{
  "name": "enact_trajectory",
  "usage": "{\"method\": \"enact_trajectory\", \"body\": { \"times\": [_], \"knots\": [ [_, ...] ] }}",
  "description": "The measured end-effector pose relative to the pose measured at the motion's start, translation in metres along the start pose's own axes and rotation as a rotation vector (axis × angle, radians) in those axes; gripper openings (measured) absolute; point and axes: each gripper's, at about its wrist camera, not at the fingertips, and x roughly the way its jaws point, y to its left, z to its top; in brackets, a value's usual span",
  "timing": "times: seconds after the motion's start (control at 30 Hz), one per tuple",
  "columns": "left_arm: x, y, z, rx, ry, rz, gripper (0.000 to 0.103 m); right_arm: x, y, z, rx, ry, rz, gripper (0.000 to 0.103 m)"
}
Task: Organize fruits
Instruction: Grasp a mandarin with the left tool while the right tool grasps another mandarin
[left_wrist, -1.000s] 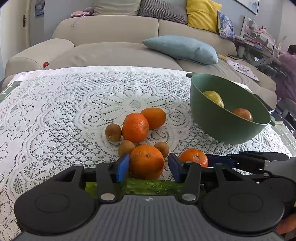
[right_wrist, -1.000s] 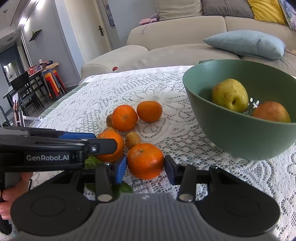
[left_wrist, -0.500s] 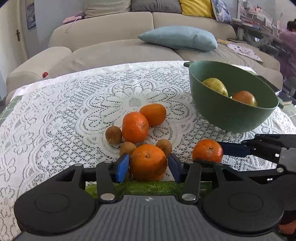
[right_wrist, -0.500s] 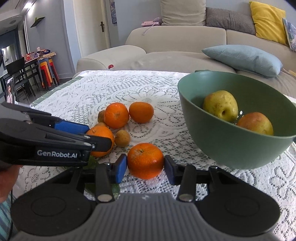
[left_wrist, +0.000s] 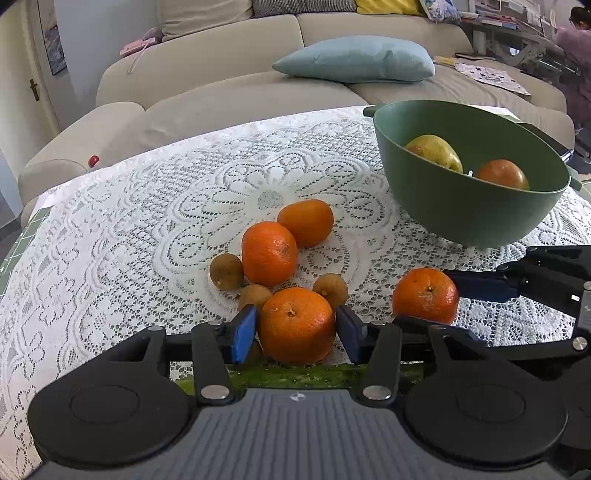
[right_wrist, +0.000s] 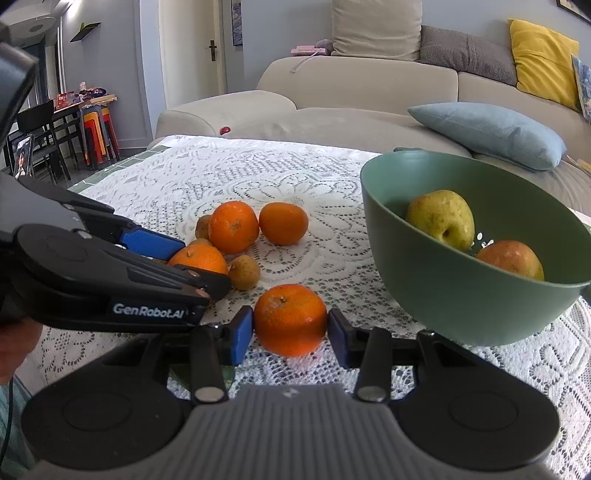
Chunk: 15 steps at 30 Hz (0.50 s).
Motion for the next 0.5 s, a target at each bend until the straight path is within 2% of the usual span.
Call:
{"method": "enact_trajectory", "body": {
  "times": [0.07,0.23,0.5],
  "knots": [
    [0.0002,-0.0002,-0.0011,0.000,0.001,-0.002,0.053,-0.0014,0.0015,0.0000,-0.016,0.001,-0.007,0.041],
    [-0.0013,-0.0039,-0.0033,0.035,-0.012,0.012,0.053,-0.0045,0.0016,-0.0011,-0.056,0.005,-0.038,0.041],
    [0.0007,-0.0044,-0.0054,0.052,-0.020,0.018,0.053,-0.0052,0.0014,-0.0020,-0.076,0.002,-0.044,0.041]
  ]
}}
